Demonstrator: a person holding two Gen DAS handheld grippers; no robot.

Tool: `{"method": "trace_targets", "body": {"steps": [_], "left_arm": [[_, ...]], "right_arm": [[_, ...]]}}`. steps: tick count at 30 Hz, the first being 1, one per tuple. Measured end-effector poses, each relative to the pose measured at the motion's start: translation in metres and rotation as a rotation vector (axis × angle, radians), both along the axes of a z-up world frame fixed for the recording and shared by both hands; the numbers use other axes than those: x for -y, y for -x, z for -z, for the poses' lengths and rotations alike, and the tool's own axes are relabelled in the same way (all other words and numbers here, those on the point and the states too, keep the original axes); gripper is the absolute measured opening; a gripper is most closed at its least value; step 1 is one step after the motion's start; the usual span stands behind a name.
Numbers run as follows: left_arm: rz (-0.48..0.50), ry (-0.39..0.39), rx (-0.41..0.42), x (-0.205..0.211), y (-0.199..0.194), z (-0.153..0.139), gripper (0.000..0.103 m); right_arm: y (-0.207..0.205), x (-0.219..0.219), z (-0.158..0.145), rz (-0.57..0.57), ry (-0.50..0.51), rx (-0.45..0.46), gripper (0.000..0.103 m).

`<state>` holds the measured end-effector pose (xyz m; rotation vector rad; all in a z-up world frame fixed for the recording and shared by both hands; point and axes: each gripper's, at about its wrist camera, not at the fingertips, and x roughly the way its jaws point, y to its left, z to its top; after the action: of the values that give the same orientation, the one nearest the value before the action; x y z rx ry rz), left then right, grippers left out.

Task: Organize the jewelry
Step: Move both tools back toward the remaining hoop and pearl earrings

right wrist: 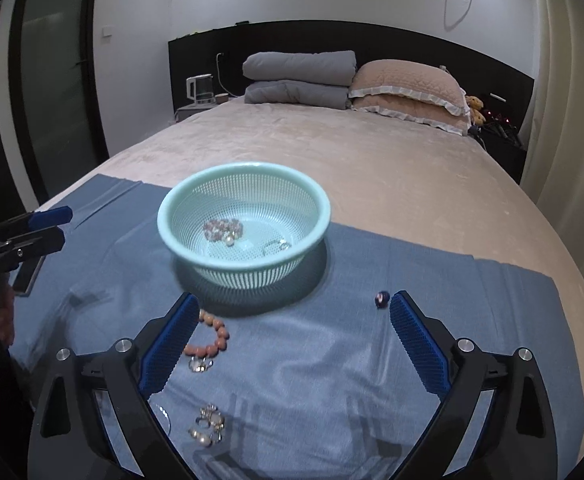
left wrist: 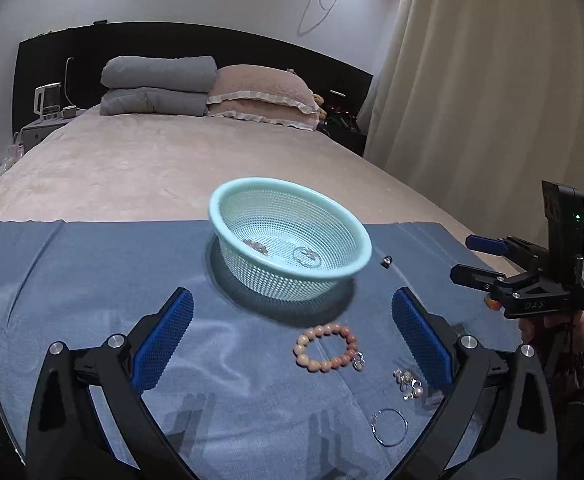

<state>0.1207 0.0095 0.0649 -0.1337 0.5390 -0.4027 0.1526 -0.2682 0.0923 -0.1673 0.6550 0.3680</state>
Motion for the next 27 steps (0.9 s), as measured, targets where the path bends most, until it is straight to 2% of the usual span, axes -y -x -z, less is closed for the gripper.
{"method": "trace_targets", "body": {"steps": [3, 11, 15, 16, 17, 18, 20, 22, 24, 27], "left_arm": [[0.073, -0.033, -0.02, 0.018, 0.014, 0.017, 0.097], [0.271, -0.233, -0.044, 0.078, 0.048, 0.062, 0.097], [0.319, -0.273, -0.067, 0.095, 0.051, 0.081, 0.097], [0.321, -0.279, -0.073, 0.098, 0.05, 0.085, 0.097], [0.321, -0.281, -0.079, 0.101, 0.048, 0.088, 0.097], [0.32, -0.276, -0.085, 0.101, 0.047, 0.092, 0.097], [0.323, -0.254, -0.088, 0.101, 0.045, 0.096, 0.096], [0.329, -0.261, -0.092, 0.104, 0.045, 0.1, 0.091], [0.346, -0.279, -0.106, 0.106, 0.045, 0.103, 0.081], [0.357, -0.3, -0.102, 0.107, 0.046, 0.106, 0.075]], "right_arm": [[0.011, -0.001, 0.02, -0.021, 0.015, -0.061, 0.092], [0.04, -0.01, 0.062, -0.108, 0.07, -0.166, 0.091], [0.052, -0.02, 0.077, -0.159, 0.109, -0.192, 0.089], [0.053, -0.022, 0.08, -0.171, 0.121, -0.199, 0.086], [0.054, -0.024, 0.083, -0.183, 0.129, -0.214, 0.069], [0.053, -0.025, 0.088, -0.191, 0.134, -0.236, 0.061], [0.052, -0.027, 0.093, -0.193, 0.139, -0.247, 0.06], [0.051, -0.027, 0.095, -0.207, 0.124, -0.259, 0.053], [0.05, -0.027, 0.097, -0.216, 0.111, -0.262, 0.044], [0.049, -0.029, 0.097, -0.23, 0.097, -0.264, 0.036]]}}
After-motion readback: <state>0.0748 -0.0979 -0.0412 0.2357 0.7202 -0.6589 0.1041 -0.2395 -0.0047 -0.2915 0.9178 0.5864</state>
